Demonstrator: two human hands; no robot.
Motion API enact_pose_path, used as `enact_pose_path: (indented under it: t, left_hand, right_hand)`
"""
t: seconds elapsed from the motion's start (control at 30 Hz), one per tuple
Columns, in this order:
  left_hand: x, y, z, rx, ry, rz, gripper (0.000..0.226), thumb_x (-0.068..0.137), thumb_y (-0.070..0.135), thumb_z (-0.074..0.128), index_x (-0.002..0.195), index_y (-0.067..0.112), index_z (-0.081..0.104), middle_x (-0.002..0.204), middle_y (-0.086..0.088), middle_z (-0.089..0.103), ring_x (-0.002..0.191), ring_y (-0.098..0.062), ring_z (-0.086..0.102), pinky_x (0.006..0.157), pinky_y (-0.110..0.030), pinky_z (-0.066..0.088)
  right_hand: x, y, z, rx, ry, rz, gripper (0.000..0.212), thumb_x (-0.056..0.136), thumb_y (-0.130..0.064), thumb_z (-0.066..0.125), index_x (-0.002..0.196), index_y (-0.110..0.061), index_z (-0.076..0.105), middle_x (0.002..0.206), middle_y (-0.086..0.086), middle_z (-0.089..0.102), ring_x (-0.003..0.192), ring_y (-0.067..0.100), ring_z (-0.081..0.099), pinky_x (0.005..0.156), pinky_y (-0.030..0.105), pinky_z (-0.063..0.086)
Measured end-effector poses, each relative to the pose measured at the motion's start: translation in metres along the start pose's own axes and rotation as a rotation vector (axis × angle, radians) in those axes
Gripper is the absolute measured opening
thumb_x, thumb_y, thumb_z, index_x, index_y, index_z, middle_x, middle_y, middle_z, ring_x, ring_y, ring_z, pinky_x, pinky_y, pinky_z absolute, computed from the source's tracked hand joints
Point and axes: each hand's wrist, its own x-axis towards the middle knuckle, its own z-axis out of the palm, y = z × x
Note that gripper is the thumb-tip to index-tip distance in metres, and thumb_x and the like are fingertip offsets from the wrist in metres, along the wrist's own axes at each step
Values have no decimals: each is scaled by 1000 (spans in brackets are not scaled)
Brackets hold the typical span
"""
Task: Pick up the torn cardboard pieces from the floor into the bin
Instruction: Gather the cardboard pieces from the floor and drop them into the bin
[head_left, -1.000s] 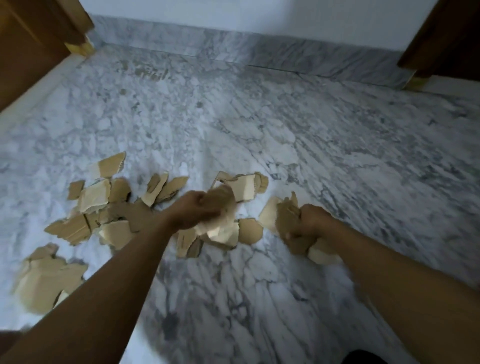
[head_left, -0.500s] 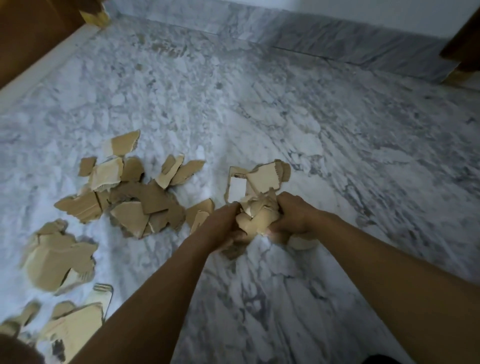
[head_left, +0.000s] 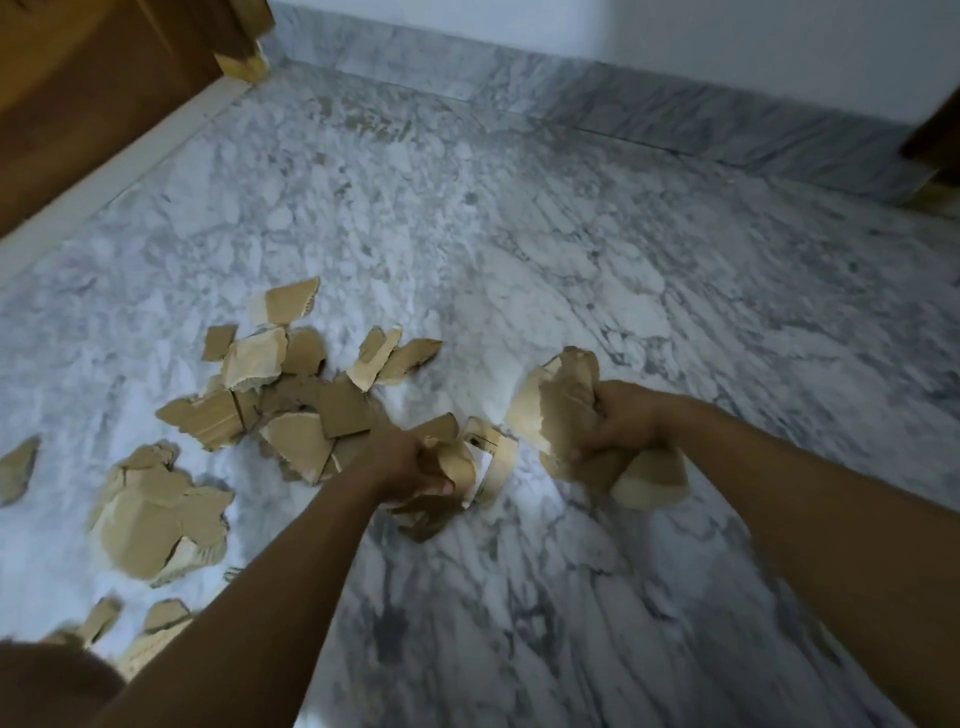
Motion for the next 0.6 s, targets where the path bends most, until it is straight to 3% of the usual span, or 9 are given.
enact_pose_path:
  t: [0.1,0.2,0.27,0.37,0.5,0.6]
  left_hand:
    - [7,1,19,11,68,-9,75,76,50,78,140,22,49,147,-15,32,134,-33,36,104,-38,37]
    - [14,3,32,142,131,5,80,71,55,79,139,28,45,157,-10,6,137,-41,23,111,-48,30]
    - [19,4,33,161,173,29,89,67,55,82,140,24,42,157,-11,8,135,-42,28,111,-49,32]
    - [30,2,34,115,217,74,107,54,57,86,141,24,34,150,-10,22,131,-38,38,104,-46,41]
    - [44,-4,32,197,200,130,130,49,64,85,154,31,16,162,-7,6,139,-38,35,97,-46,45]
    - [41,1,25,225,204,76,140,54,55,88,157,25,-2,155,-13,22,126,-39,49,96,-45,45]
  right_hand:
    - [16,-15,-21,-21,68,8,49,72,-30,90,110,-25,60,102,-8,63,95,15,59,83,28,48]
    - [48,-19,-27,-73,142,60,52,71,-35,90,114,-14,70,110,5,69,97,22,65,88,34,55]
    - [68,-18,-25,-184,167,139,62,73,-43,85,124,-13,64,126,11,59,112,28,58,94,36,50]
    - [91,-8,-11,-330,142,267,83,77,-55,75,142,-14,44,151,15,24,138,42,27,108,47,38]
    - [98,2,5,-317,189,272,90,79,-56,74,146,-12,33,149,10,23,138,41,23,104,50,40]
    - [99,6,10,-241,252,246,99,70,-50,84,144,-15,29,145,12,31,136,40,28,101,52,43]
